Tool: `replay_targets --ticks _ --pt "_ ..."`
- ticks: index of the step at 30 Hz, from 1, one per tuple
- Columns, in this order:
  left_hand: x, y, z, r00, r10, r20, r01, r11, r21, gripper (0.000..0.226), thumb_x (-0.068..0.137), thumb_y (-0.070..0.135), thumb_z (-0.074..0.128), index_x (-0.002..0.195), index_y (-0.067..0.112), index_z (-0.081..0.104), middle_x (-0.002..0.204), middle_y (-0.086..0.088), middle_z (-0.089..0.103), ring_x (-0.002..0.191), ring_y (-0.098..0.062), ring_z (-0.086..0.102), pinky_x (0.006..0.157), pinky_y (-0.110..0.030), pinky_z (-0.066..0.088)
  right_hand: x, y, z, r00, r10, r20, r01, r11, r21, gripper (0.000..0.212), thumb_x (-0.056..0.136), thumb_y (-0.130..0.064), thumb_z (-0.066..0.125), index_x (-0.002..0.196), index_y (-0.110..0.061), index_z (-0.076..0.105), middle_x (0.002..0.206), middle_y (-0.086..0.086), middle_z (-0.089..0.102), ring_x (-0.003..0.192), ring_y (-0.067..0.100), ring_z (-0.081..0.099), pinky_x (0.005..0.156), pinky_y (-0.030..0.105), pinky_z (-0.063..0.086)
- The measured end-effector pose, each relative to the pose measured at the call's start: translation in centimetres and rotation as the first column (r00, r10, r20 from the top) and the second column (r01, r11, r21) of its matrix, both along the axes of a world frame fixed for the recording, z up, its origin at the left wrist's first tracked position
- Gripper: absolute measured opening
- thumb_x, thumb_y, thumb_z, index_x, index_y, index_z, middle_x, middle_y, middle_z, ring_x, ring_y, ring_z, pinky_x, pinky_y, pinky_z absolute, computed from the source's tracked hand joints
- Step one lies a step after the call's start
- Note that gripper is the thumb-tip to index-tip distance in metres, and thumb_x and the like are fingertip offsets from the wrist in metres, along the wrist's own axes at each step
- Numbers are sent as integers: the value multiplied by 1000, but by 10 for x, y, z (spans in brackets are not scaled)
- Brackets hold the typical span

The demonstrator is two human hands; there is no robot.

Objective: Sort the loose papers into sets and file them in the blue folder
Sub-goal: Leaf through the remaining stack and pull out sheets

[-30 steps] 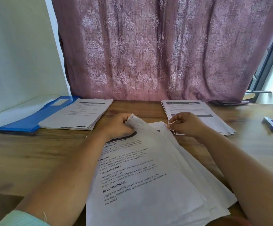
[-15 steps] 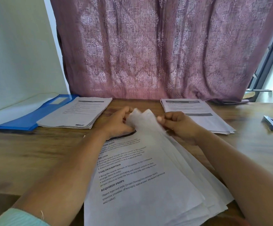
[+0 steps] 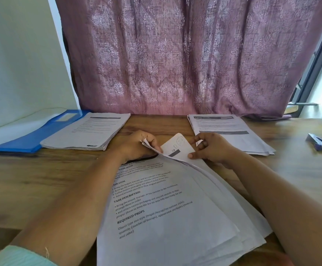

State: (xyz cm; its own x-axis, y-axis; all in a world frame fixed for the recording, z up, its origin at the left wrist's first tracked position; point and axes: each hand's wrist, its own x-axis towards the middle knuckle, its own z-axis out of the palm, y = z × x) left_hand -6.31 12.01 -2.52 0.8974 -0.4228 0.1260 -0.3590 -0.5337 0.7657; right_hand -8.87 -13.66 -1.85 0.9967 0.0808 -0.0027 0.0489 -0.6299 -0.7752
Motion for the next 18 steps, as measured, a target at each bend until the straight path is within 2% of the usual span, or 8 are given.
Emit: replay_targets --ticks 2,4,6,8,10,12,14,18 --pt "6 4 -4 995 58 76 -64 995 76 5 73 18 76 72 21 72 80 -5 74 79 -17 69 81 -43 55 1 -1 1 1000 1 5 -1 1000 11 36 68 -21 88 99 -19 68 72 -5 60 70 13 54 67 27 46" --pt "7 5 -4 985 99 138 -116 986 122 12 68 23 73 74 33 70 71 9 70 69 -12 64 74 -36 54 3 -2 1 1000 -3 15 3 1000 -11 29 70 -21 86 94 -17 69 74 -3 63 71 14 55 72 32 50" --pt "5 3 -2 988 80 133 -91 993 74 37 68 18 74 98 39 69 79 15 70 76 -8 66 77 -32 54 3 -2 -1 999 6 33 -6 1000 8 23 72 -20 85 90 -15 71 78 0 66 76 16 58 80 36 52" --pt "1 3 0 996 27 81 -29 999 25 58 73 4 72 119 40 63 81 20 69 75 -3 64 73 -23 49 -2 -3 2 995 94 19 -95 979 181 17 74 -15 83 87 -12 73 80 3 69 77 18 61 78 34 51" --pt "4 5 -2 992 72 103 -80 994 75 41 70 16 70 103 40 69 78 15 70 81 -13 68 72 -31 54 -12 -4 9 955 293 -45 -252 881 400 6 80 -9 74 85 -10 72 78 2 71 74 14 65 70 24 52" --pt "4 8 -1 986 117 120 -135 979 153 23 61 33 67 84 30 71 75 3 70 82 -24 68 78 -45 56 -17 -4 14 903 420 -90 -332 816 472 10 83 -11 67 91 -8 71 81 2 73 73 9 67 65 19 53" --pt "2 8 -1 983 144 114 -160 975 154 17 62 31 69 78 29 71 75 2 70 77 -21 67 81 -43 56 -11 -4 11 939 329 -97 -258 864 433 13 87 -13 66 97 -7 70 89 6 74 77 10 69 68 20 54" --pt "5 3 -2 986 121 117 -138 980 144 12 64 27 65 60 39 62 62 13 57 63 -21 52 61 -31 41 8 -14 -3 999 -13 -49 22 984 177 9 86 -10 71 95 -7 69 93 18 73 74 19 63 78 31 56"
